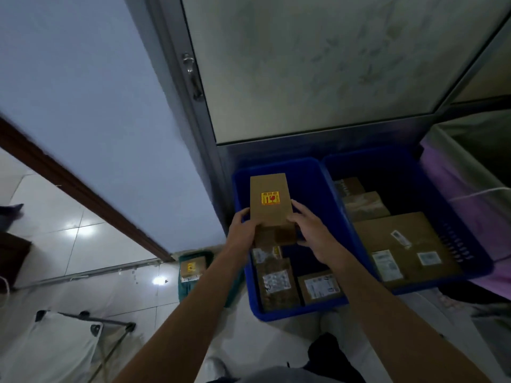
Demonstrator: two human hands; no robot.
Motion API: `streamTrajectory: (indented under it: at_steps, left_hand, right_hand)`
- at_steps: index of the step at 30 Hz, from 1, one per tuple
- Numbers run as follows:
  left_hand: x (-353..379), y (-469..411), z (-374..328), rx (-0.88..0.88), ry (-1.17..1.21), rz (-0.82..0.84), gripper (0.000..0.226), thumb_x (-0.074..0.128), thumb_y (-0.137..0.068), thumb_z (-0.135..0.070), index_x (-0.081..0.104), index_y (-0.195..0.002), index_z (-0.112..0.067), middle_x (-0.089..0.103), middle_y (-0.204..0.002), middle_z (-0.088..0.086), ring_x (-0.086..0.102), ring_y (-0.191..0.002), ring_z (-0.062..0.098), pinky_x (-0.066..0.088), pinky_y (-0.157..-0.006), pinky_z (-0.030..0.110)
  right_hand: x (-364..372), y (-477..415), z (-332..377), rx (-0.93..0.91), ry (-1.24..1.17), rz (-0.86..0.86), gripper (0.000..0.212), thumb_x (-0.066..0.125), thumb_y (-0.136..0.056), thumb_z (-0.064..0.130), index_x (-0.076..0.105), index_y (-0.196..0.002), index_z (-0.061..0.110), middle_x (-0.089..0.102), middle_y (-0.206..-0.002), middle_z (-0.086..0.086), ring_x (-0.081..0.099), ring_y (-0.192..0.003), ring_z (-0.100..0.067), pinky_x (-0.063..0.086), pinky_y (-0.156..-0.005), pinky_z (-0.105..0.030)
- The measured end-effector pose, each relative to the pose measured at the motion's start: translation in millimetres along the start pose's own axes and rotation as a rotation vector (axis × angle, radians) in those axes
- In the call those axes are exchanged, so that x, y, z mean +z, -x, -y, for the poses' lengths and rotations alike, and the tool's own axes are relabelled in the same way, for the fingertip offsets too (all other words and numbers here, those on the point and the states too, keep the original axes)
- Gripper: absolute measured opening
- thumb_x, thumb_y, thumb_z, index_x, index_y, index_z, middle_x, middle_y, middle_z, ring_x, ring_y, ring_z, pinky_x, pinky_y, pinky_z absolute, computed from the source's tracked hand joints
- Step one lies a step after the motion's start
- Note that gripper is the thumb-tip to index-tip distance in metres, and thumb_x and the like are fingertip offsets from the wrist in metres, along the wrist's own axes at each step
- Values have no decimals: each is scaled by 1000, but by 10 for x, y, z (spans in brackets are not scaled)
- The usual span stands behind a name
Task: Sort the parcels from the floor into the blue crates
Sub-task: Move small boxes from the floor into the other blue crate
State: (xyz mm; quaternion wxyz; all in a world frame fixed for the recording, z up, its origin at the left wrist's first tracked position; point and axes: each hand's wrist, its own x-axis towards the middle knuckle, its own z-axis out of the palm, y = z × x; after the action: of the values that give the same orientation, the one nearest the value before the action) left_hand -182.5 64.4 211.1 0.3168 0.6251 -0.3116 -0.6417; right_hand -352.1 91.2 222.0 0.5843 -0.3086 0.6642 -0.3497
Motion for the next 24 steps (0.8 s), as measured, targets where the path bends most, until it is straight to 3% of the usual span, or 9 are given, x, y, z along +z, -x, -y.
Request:
streamTrajectory:
  at_steps: [6, 12, 15, 18, 19, 22, 24]
  left_hand:
    - [1028, -121, 168, -124, 128, -72, 32, 59, -97, -29, 51, -128, -36, 59, -123, 3, 61, -108, 26, 59, -85, 45]
    - [1671, -172, 364, -215, 180, -179, 41, 62, -91, -20, 51, -131, -24, 60, -122, 6, 64, -107, 29, 62, -76, 47]
    - [1748, -255, 485, -272, 204, -196, 45, 63, -86, -18, 57, -131, -21, 63, -124, 11, 66, -108, 34, 62, -80, 53]
    - [1744, -272, 429, -294, 150, -156, 26, 62, -93, -24, 64, -118, -15, 67, -118, 12, 67, -106, 30, 57, -92, 54]
    - [1723, -310, 405, -303, 158, -139, 28, 65, -93, -33, 66, -114, -15, 67, -117, 12, 67, -106, 29, 56, -94, 55]
    - [1611, -438, 296, -300, 252, -127, 65, 68, -81, -66, 59, -127, -20, 61, -124, 8, 64, -112, 31, 56, -94, 54]
    - [1518, -534, 255, -288, 303, -180, 73, 68, -74, -75, 51, -127, -27, 56, -128, 8, 64, -111, 31, 55, -95, 54]
  right_hand:
    - [-1014, -381, -76, 15, 22, 104, 45, 51, -101, 36, 41, -142, 51, 54, -126, 5, 54, -108, -14, 49, -89, -39]
    - [-1501, -723, -122, -43, 113, 195, 57, 60, -99, 24, 40, -151, 34, 48, -141, 2, 50, -110, -9, 44, -78, -22]
    - [-1606, -863, -147, -63, 217, 191, 79, 70, -91, 36, 28, -157, 23, 39, -151, -5, 50, -119, -13, 45, -84, -22]
    - [-1722, -950, -147, -41, 356, 257, 102, 73, -87, 45, 9, -161, 21, 26, -161, -6, 37, -140, -24, 39, -100, -30]
    - [-1754, -969, -158, -96, 438, 261, 104, 76, -85, 40, 7, -161, 21, 23, -161, -6, 33, -142, -25, 37, -102, -32]
    - [-1825, -997, -200, -371, 788, 223, 106, 77, -83, 34, 6, -161, 22, 25, -155, -7, 30, -140, -27, 36, -109, -42]
    - [-1870, -1007, -276, -583, 1007, 201, 100, 73, -83, 30, 9, -160, 21, 27, -153, -5, 30, -137, -27, 39, -108, -48]
